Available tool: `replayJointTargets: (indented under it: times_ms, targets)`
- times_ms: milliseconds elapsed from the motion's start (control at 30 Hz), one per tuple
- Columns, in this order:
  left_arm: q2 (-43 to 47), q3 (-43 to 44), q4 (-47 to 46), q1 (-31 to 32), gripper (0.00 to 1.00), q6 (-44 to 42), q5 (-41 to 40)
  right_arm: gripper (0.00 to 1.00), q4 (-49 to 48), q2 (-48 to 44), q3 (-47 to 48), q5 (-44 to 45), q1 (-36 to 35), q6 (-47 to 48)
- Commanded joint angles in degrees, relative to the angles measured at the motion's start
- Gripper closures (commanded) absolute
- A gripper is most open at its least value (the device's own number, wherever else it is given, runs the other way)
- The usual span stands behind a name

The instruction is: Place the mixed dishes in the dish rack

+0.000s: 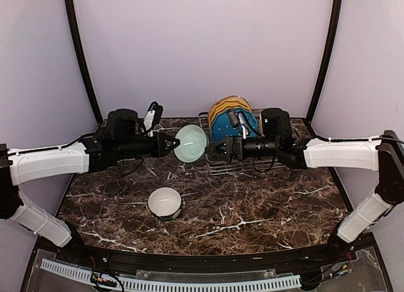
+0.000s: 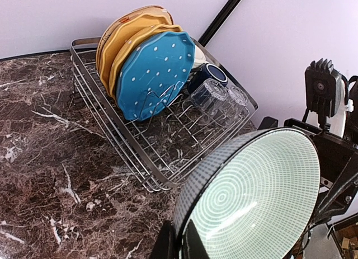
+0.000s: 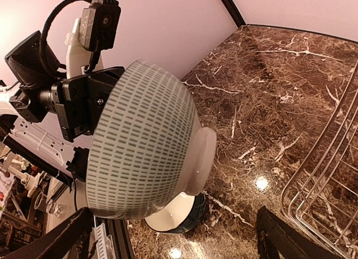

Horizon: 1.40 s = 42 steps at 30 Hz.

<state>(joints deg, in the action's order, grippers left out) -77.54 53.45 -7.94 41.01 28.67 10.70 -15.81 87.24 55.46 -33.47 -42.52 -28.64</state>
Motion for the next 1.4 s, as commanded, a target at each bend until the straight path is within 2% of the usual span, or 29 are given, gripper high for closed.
replayJointTargets:
  times_ms: [0, 800, 1367]
  targets:
    - [-0.67, -0.7, -10.93, 0.98, 0.99, 3.65, 0.51, 0.01, -5.71, 1.96, -0.36, -1.58, -0.96, -3.17]
    - [-3.17, -3.97, -18.15, 2.37, 0.99, 6.28, 0.8, 0.03, -17.75, 4.69, -3.21, -5.49, -1.12, -6.5]
    - [-4.88, -4.58, -20.5, 2.63, 0.99, 6.07, 0.57, 0.26, -23.27, 6.16, -4.88, -7.24, -1.07, -10.73]
